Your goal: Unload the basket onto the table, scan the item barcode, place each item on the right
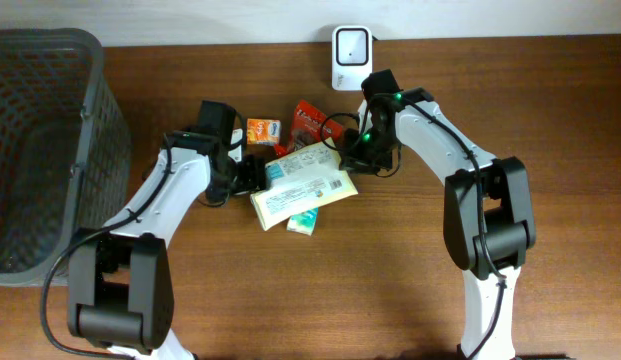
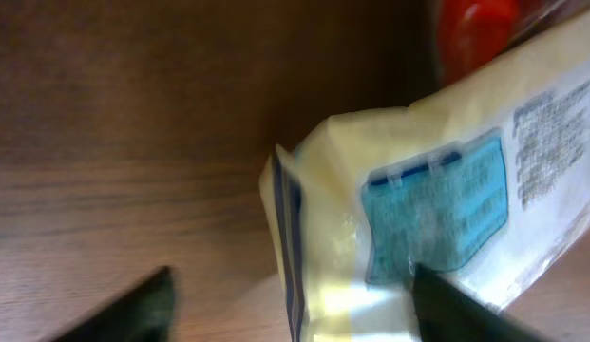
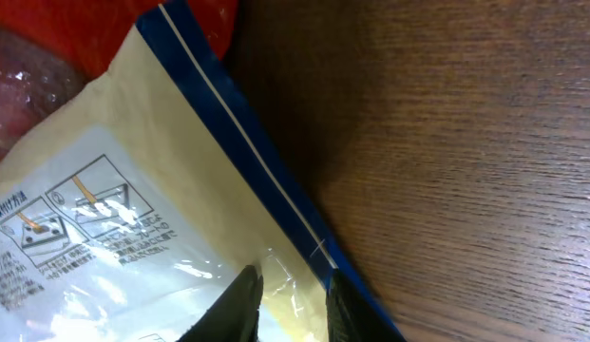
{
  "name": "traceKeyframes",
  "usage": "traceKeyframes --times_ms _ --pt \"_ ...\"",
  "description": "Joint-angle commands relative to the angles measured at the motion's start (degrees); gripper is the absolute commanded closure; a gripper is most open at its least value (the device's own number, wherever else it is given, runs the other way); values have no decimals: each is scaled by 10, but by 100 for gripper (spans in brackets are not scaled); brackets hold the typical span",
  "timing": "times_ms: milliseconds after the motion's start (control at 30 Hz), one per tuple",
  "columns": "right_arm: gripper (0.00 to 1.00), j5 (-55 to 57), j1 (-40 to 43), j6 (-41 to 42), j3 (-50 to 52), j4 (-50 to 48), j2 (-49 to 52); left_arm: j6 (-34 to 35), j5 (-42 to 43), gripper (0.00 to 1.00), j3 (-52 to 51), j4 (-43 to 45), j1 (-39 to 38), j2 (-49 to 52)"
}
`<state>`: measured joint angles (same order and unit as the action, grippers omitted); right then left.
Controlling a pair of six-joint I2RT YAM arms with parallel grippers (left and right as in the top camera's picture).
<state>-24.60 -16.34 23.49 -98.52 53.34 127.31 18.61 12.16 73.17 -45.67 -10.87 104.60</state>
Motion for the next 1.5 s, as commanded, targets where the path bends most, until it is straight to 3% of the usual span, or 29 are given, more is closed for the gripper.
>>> traceKeyframes --times_ms 0,200,300,433,467,567,600,633,867,1067,1233,1367,1467 --pt "72 -7 -4 -34 -11 21 -5 -2 20 3 -5 18 -17 4" --pt "71 38 4 -72 -94 133 -43 -2 20 1 -10 44 -37 7" --pt "64 79 23 -72 -152 203 -61 -2 21 0 -11 49 -37 12" --pt "55 101 67 -100 -240 311 -73 -2 84 13 -11 63 -37 33" --pt "55 101 76 -100 -250 326 -73 -2 103 21 -11 69 -37 39" --pt "55 101 102 -114 -261 360 -75 -2 123 60 -11 82 -37 50" --pt "55 101 110 -130 -261 374 -75 -2 123 83 -10 84 -37 49" --pt "55 101 113 -144 -261 382 -75 -3 123 100 -7 84 -37 48" --pt "60 125 117 -158 -261 399 -76 -33 121 100 87 25 -36 18" --pt "62 148 132 -158 -270 417 -99 -54 54 100 226 -34 -40 -22" --pt "62 167 169 -157 -292 440 -151 -89 -7 100 305 -24 -55 -28" --pt "61 167 210 -157 -293 440 -218 -146 -49 100 306 30 -88 -24" --pt "61 167 233 -158 -293 440 -257 -145 -75 100 306 67 -104 -19"
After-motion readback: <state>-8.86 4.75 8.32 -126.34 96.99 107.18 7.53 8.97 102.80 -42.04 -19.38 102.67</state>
